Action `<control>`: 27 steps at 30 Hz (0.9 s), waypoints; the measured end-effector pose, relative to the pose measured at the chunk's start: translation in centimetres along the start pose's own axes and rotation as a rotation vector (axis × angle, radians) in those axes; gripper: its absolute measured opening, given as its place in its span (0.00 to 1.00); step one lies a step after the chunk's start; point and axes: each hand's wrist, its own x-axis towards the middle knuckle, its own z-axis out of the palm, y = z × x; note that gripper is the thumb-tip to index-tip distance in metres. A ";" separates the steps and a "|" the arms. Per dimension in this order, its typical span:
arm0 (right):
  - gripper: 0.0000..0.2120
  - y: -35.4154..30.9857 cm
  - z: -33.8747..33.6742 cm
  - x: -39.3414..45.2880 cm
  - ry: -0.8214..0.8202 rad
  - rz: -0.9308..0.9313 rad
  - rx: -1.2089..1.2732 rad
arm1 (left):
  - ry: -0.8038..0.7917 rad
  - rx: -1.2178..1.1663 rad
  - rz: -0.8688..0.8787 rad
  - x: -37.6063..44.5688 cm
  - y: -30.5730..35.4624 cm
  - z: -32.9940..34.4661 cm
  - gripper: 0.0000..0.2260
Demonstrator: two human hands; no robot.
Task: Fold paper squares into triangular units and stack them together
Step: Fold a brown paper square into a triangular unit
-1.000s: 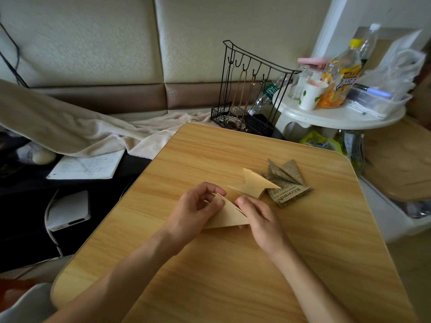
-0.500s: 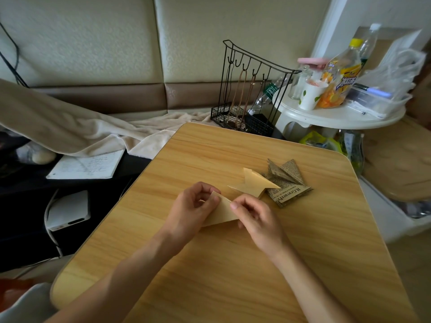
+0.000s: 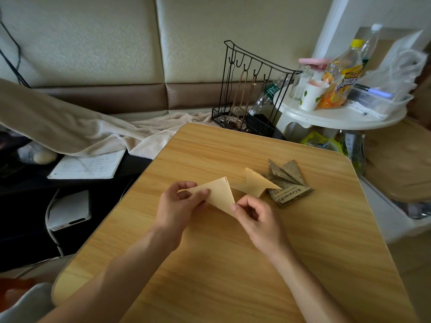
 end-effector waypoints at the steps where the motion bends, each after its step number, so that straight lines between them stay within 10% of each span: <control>1: 0.12 -0.1 0.0 -0.1 -0.020 -0.020 -0.028 | 0.005 -0.001 0.002 0.1 0.0 -0.1 0.15; 9: 0.01 -0.3 -0.1 -0.1 -0.020 0.036 0.027 | -0.251 0.316 0.082 -0.3 -0.2 0.2 0.13; 27: 0.08 0.5 0.0 -0.1 0.040 0.003 0.094 | -0.368 0.381 -0.006 -0.8 -0.4 0.4 0.11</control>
